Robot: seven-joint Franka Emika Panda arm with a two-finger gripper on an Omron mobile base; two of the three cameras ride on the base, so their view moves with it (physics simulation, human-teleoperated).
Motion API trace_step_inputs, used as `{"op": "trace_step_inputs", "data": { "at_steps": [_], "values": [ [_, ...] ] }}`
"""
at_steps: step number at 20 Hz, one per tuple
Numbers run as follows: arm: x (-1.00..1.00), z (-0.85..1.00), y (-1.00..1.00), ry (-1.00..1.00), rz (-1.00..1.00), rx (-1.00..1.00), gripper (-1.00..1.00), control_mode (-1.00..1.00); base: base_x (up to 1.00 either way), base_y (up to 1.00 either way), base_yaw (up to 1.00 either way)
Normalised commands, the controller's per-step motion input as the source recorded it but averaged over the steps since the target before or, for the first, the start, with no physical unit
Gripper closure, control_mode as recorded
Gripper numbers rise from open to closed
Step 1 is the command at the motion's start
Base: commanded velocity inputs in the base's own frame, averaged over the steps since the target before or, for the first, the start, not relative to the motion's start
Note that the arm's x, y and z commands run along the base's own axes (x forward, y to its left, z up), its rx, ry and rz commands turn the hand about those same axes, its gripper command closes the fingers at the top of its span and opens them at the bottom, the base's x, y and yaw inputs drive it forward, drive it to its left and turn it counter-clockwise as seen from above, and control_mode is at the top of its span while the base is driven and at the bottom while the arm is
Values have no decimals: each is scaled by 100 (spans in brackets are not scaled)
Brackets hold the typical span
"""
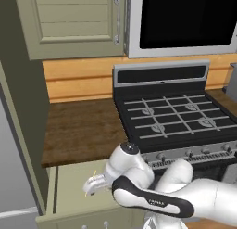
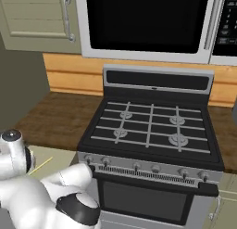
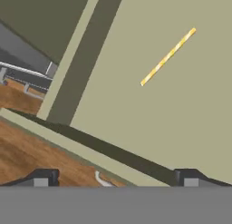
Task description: Take a straw from the drawer in front and place it inside the glass cup on the dining counter.
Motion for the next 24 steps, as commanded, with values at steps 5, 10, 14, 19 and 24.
{"op": "trace_step_inputs", "data": {
  "at_steps": [5, 10, 14, 19, 24],
  "values": [
    [97, 9, 0, 41, -32, -11, -100, -100, 0, 0, 0],
    [83, -54, 13, 34, -30, -20, -100, -100, 0, 0, 0],
    [26, -61, 25, 25, -29, -12, -100, -100, 0, 0, 0],
    [16, -54, 28, 7, -33, -13, -100, -100, 0, 0, 0],
    [26, -61, 37, 0, -26, -14, -100, -100, 0, 0, 0]
  ]
}}
